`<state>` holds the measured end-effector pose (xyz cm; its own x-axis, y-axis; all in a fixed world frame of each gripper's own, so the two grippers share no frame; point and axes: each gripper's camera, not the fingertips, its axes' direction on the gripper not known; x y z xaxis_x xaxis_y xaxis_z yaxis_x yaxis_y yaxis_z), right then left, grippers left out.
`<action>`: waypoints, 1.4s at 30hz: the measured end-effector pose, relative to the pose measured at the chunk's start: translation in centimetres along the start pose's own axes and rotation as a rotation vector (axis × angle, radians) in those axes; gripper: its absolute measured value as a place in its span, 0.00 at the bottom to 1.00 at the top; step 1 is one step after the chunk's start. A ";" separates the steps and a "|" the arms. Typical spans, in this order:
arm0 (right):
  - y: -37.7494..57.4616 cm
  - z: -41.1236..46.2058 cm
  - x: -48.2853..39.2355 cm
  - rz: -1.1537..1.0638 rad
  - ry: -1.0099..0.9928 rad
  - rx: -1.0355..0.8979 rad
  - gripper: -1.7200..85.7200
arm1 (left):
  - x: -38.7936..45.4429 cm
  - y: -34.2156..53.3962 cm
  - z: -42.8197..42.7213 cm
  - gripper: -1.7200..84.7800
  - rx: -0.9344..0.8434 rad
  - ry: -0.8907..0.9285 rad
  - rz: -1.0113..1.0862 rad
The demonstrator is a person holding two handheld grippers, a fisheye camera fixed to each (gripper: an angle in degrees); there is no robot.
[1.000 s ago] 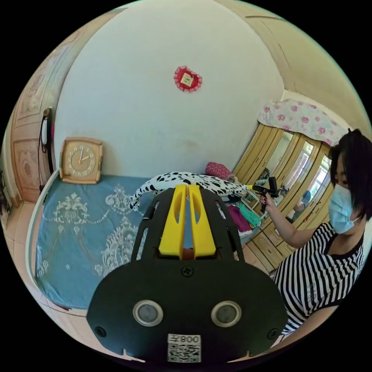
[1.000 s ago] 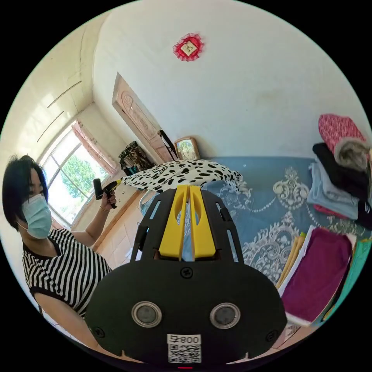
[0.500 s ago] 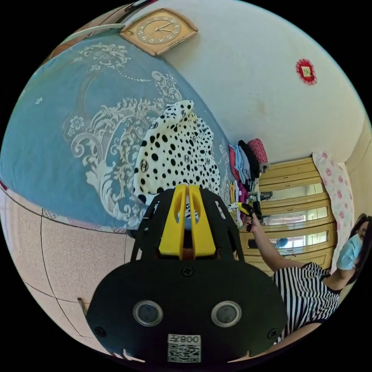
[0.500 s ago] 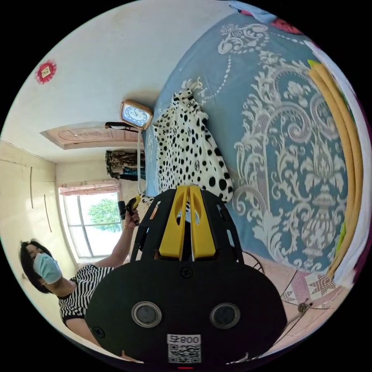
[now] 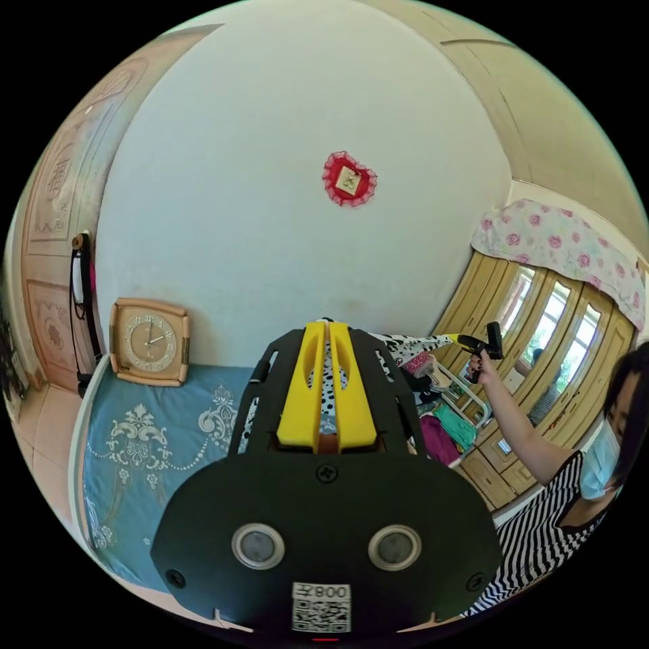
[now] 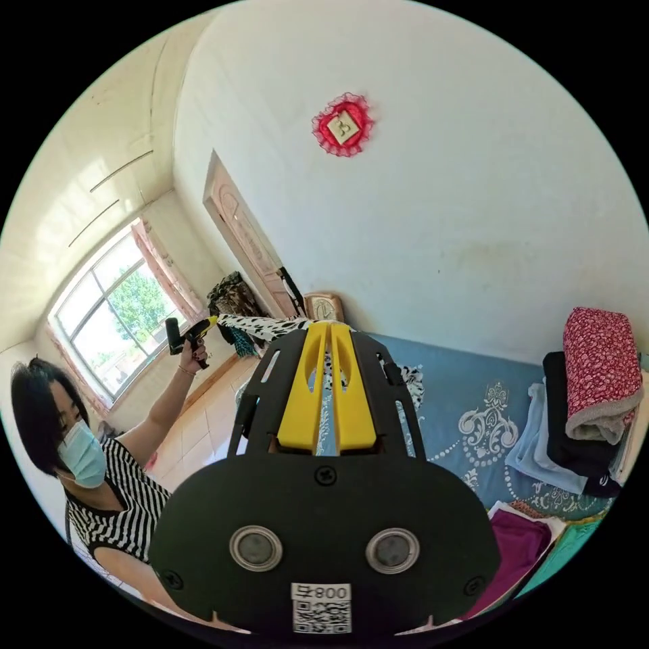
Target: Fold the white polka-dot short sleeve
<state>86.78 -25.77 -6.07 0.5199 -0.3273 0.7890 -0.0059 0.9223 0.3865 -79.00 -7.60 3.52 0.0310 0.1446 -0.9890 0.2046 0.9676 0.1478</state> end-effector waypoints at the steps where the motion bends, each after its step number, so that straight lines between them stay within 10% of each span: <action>1: 1.8 -0.6 0.0 -0.004 -0.017 0.004 0.02 | 0.2 0.9 -0.5 0.03 -0.003 0.017 0.013; 18: 42.8 10.2 18.0 0.886 -0.073 -0.466 0.02 | -12.8 36.3 11.8 0.03 -0.767 0.027 -0.597; 42: 44.2 15.2 23.2 0.872 0.006 -0.413 0.03 | -26.5 30.7 16.7 0.05 -0.718 -0.063 -0.718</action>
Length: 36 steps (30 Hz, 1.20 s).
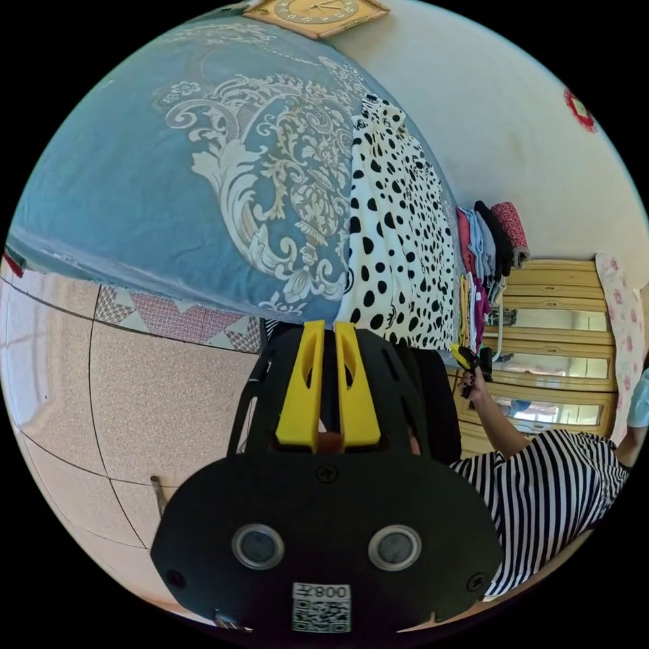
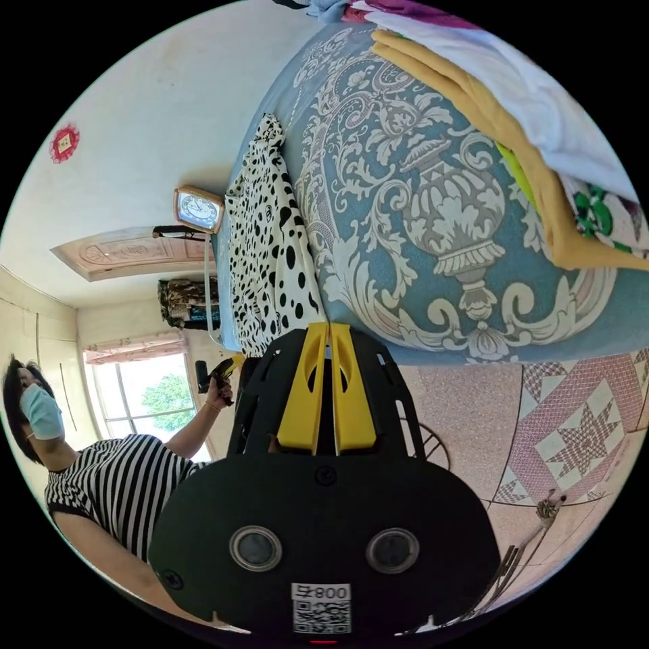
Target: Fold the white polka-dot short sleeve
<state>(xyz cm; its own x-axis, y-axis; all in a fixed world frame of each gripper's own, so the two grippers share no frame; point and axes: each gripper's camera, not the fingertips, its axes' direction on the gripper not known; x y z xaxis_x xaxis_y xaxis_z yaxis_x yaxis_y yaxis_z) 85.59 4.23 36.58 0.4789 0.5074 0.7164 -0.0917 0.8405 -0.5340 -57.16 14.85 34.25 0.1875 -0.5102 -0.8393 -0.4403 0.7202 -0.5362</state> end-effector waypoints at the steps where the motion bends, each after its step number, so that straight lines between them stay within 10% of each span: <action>1: -0.1 -0.2 -0.3 0.004 0.043 0.016 0.03 | -0.4 -0.7 -0.9 0.05 0.027 -0.008 -0.017; 22: -37.0 13.1 -23.6 -0.621 0.218 0.063 0.11 | 12.3 -47.0 1.5 0.11 0.283 -0.042 0.260; 36: -47.3 18.1 -25.3 -0.535 0.353 0.230 0.11 | 18.2 -56.9 4.1 0.05 0.274 -0.052 0.408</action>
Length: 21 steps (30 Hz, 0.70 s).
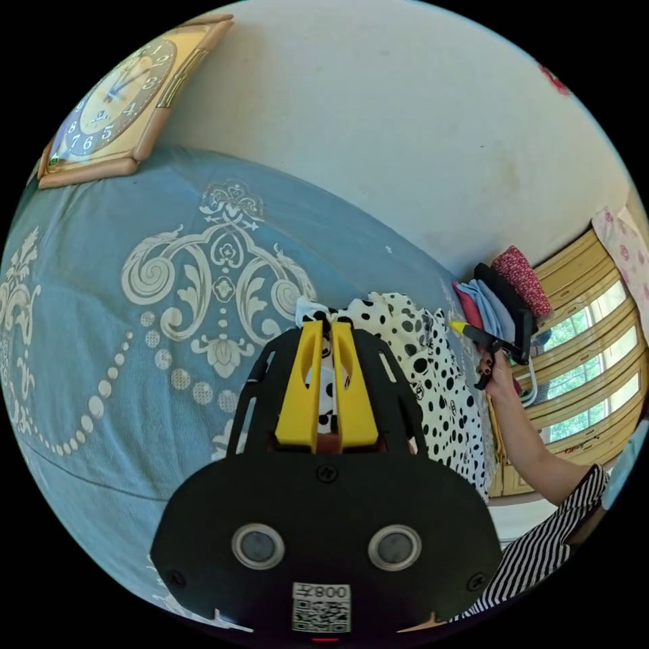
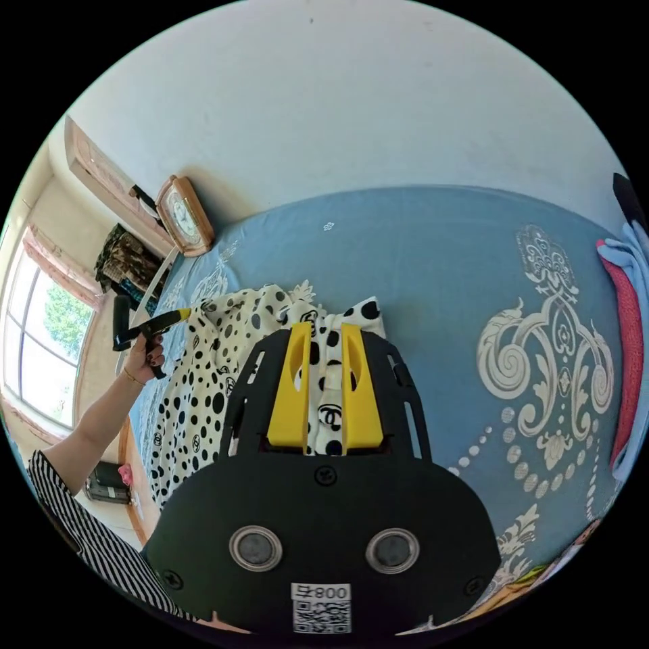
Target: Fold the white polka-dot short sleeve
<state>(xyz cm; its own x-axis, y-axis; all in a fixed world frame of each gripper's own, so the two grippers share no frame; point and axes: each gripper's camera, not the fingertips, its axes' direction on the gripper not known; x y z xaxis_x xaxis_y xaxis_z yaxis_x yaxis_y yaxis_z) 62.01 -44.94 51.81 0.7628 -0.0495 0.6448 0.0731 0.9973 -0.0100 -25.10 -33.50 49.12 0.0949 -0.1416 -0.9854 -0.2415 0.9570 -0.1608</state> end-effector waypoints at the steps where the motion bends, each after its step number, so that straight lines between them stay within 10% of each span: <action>1: -0.4 -0.1 0.6 0.022 0.006 0.022 0.11 | 0.6 -0.2 -0.9 0.05 0.040 0.000 0.023; 11: -5.1 4.2 1.3 0.065 0.069 -0.091 0.05 | 3.2 -1.6 -3.3 0.05 0.188 0.005 0.059; 21: -6.5 -1.2 2.5 0.094 0.014 0.214 0.03 | 7.9 -5.6 -1.2 0.04 0.299 -0.158 0.150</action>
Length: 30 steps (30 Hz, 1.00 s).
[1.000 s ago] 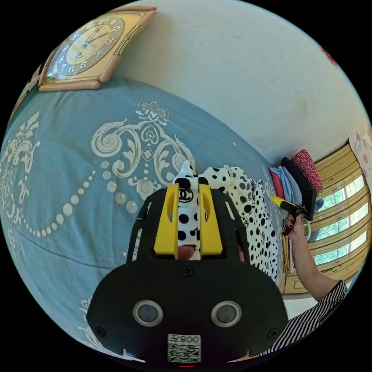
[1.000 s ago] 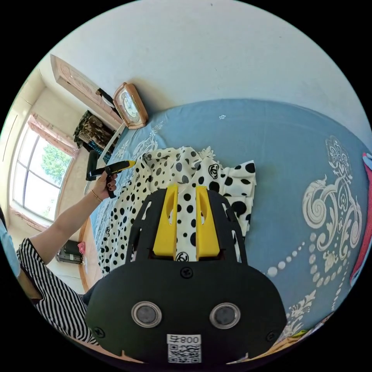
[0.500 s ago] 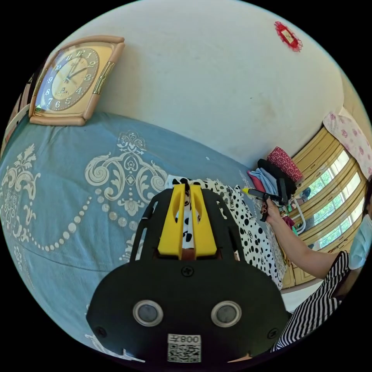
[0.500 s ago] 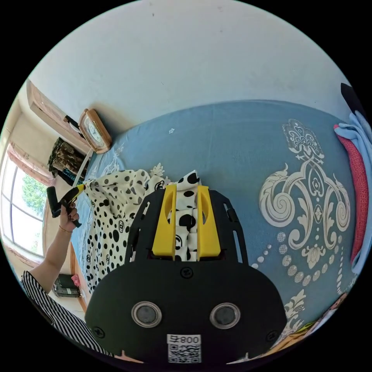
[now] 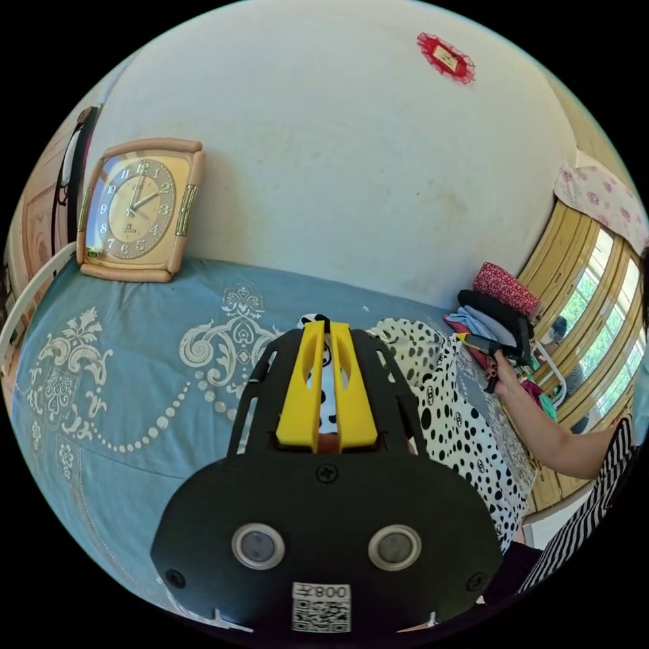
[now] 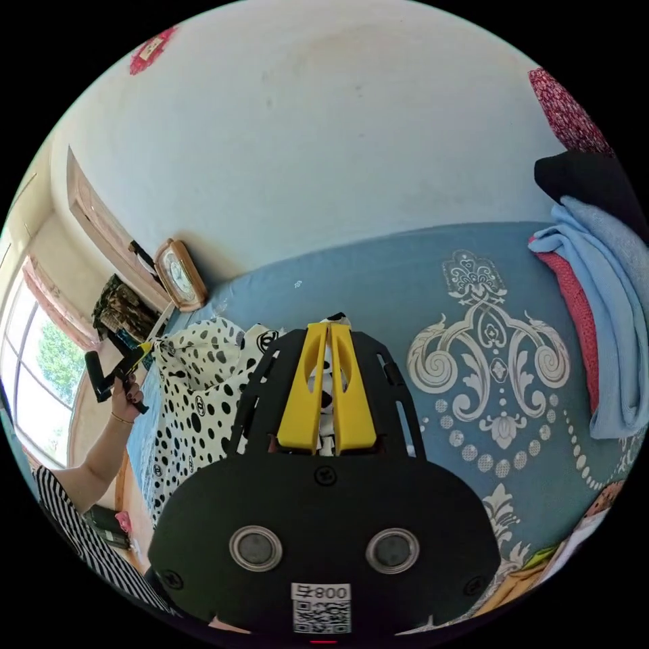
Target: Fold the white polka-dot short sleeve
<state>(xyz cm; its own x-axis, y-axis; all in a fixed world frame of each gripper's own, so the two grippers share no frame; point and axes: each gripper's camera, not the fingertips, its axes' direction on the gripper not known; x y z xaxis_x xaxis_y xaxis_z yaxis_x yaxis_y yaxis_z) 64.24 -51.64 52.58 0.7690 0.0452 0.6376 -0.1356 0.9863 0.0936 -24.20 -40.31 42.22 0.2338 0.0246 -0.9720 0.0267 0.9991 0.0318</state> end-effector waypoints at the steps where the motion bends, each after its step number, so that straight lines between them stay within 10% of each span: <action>1: -0.5 1.2 0.5 0.021 -0.006 -0.026 0.03 | 0.2 -0.5 1.6 0.04 -0.021 -0.052 0.006; 9: -2.6 4.6 1.6 0.089 0.045 -0.088 0.03 | -1.7 -1.1 9.0 0.05 -0.118 -0.043 -0.195; 30: -10.3 19.3 -10.3 -0.357 0.059 -0.439 0.04 | 15.3 -2.5 24.9 0.04 -0.455 -0.066 0.465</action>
<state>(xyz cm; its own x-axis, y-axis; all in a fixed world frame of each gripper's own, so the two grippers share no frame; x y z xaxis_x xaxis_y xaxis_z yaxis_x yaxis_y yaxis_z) 45.68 -65.36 59.83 0.7550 -0.3069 0.5794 0.4019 0.9149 -0.0391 3.53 -43.22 33.12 0.1816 0.4702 -0.8637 -0.5023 0.7994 0.3296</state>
